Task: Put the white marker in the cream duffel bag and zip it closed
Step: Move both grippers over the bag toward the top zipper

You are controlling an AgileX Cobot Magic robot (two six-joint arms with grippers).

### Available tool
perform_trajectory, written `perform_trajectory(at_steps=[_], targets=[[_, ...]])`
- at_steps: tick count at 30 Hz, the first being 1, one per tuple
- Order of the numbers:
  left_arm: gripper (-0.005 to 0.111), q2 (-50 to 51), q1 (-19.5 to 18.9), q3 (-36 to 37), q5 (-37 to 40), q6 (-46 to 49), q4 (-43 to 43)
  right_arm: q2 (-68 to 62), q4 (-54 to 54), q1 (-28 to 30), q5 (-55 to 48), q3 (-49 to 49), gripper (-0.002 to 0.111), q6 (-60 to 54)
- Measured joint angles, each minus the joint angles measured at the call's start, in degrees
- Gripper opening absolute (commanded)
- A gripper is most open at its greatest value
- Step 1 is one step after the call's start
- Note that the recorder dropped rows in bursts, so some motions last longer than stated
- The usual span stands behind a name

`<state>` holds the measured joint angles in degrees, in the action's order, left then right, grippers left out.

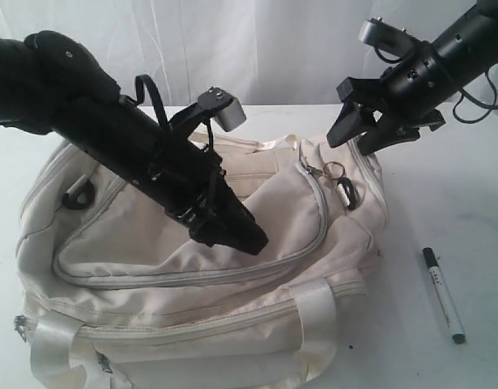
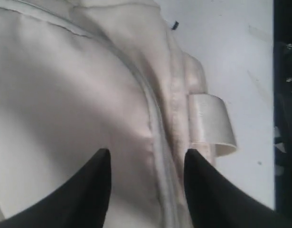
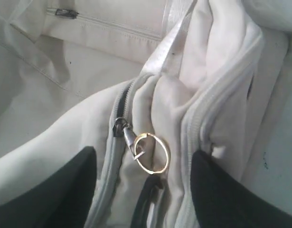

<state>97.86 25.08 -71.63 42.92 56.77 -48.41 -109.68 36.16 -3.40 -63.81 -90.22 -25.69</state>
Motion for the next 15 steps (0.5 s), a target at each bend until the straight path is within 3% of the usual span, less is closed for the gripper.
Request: perform_trajectory(at_steps=[4,10,15], targets=[[0.052,0.93,0.47,0.00,-10.77,0.25,-1.25,-2.53,1.66,-0.85,0.33,-0.05,0.055,-1.86],[0.052,1.06,0.47,0.00,-11.09,0.25,-1.49,-0.66,12.32,-1.25,0.31,-0.05,0.055,-14.33],[0.052,1.08,0.47,0.00,-11.54,0.25,-1.49,-0.29,12.65,-1.25,2.15,-0.40,0.055,-16.63]])
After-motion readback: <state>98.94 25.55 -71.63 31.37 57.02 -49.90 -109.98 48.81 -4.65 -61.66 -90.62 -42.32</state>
